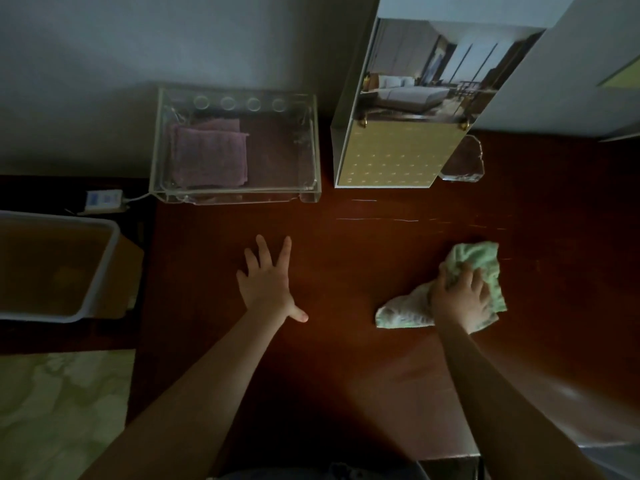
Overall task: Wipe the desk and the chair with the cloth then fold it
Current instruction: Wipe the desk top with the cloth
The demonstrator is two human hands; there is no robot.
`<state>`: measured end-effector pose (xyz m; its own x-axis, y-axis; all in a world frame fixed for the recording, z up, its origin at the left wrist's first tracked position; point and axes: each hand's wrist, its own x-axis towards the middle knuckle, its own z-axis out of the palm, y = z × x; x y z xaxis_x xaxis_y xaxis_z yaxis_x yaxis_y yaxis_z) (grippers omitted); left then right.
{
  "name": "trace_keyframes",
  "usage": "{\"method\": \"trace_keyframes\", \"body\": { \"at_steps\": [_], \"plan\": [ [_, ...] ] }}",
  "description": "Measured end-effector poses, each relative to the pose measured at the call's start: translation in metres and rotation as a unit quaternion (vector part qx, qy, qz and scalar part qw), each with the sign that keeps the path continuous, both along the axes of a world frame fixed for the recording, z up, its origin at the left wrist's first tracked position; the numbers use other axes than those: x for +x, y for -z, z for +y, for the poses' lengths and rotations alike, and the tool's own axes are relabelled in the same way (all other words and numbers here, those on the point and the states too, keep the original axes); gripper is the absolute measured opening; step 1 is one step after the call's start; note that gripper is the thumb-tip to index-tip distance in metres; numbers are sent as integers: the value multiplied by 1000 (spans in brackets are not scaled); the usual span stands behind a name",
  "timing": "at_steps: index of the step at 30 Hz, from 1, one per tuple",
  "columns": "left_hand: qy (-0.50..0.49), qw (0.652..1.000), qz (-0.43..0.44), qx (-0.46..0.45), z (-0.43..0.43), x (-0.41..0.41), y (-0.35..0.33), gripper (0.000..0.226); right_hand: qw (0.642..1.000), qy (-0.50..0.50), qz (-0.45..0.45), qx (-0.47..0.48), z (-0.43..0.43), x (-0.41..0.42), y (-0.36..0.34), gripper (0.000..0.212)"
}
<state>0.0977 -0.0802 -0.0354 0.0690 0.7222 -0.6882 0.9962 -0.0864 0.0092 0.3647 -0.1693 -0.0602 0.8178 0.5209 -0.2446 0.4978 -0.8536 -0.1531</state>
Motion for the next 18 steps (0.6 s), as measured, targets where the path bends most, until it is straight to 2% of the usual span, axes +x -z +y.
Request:
{"method": "trace_keyframes", "body": {
  "at_steps": [2,5,7,10,12,14,16,18],
  "plan": [
    [0,1000,3,-3,1,1,-1,149,999,-35,11,-2,6,-17,-1,57],
    [2,1000,9,-8,3,4,-2,149,978,-210,22,3,13,-62,6,64],
    [1,1000,9,-14,2,5,-2,149,938,-345,40,10,17,-98,6,60],
    [-1,1000,2,8,0,3,-1,136,850,-519,79,-25,23,-148,0,54],
    [-1,1000,-1,29,-2,2,0,123,832,-543,112,-27,26,-161,-2,57],
    [4,1000,6,23,-2,2,-1,132,816,-565,118,-26,27,-153,-2,57],
    [6,1000,9,5,0,2,-2,143,798,-594,87,-42,26,-129,-1,58],
    [3,1000,4,-5,1,1,-3,146,837,-543,62,-44,23,-92,3,62]
  ]
}}
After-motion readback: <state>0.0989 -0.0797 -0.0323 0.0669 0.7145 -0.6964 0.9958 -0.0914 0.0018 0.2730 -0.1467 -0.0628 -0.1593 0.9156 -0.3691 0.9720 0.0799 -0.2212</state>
